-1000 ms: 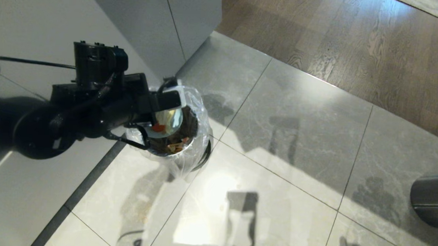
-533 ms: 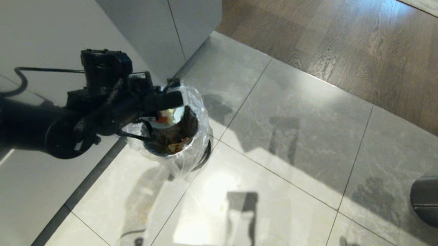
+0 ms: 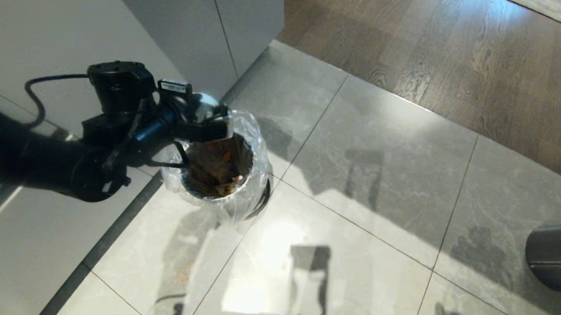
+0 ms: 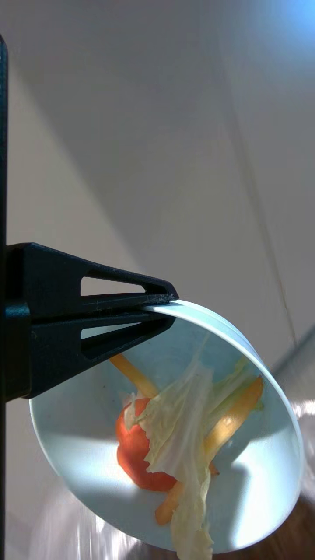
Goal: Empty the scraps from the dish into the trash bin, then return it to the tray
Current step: Pour the leftover food from the bowl into the trash can
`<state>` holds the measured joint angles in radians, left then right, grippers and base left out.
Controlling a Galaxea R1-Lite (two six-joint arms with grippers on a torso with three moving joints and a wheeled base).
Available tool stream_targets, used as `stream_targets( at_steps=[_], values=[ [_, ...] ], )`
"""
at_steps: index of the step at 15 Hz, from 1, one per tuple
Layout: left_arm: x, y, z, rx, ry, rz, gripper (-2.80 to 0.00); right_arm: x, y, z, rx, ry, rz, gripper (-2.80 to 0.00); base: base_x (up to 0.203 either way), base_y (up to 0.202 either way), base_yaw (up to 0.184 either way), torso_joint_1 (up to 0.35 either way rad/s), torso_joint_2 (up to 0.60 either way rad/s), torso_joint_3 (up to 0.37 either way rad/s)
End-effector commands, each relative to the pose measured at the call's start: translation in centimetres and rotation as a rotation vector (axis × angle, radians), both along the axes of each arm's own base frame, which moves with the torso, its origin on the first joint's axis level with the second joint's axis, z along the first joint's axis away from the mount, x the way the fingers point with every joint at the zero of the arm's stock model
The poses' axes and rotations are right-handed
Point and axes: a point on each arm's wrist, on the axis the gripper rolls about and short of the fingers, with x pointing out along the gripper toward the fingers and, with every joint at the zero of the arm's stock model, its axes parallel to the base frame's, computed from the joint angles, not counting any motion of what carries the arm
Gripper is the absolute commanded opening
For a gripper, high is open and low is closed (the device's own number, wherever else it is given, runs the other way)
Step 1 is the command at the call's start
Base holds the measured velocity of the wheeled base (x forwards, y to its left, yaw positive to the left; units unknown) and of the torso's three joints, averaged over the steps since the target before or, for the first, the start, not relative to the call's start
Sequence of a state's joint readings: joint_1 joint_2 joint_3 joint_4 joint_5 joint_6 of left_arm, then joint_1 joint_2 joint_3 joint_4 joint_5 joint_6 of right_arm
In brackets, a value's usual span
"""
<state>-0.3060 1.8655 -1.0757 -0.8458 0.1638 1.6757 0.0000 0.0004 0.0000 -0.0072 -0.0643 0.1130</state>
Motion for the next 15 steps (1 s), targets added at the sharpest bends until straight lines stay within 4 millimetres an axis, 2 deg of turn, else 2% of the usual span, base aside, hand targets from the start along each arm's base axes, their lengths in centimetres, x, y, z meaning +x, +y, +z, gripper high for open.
stream_targets(
  at_steps=[1, 7, 11, 15],
  values=[
    [-0.4, -0.3, 0.2, 0.149, -0.075, -0.017, -2.80, 0.0, 0.0, 0.0, 0.001, 0.001, 0.000, -2.80, 0.000, 0.000, 0.000, 0.000, 0.00, 0.000],
    [-2.6, -0.3, -1.2, 0.290, -0.085, -0.033, -2.80, 0.0, 0.0, 0.0, 0.001, 0.000, 0.000, -2.80, 0.000, 0.000, 0.000, 0.000, 0.00, 0.000],
    [-3.9, -0.3, -1.0, 0.342, -0.255, -0.006, -2.80, 0.0, 0.0, 0.0, 0.001, -0.001, 0.000, -2.80, 0.000, 0.000, 0.000, 0.000, 0.00, 0.000],
    [-5.3, -0.5, -1.6, 0.365, -0.321, -0.004, -2.80, 0.0, 0.0, 0.0, 0.001, 0.001, 0.000, -2.80, 0.000, 0.000, 0.000, 0.000, 0.00, 0.000]
  ],
)
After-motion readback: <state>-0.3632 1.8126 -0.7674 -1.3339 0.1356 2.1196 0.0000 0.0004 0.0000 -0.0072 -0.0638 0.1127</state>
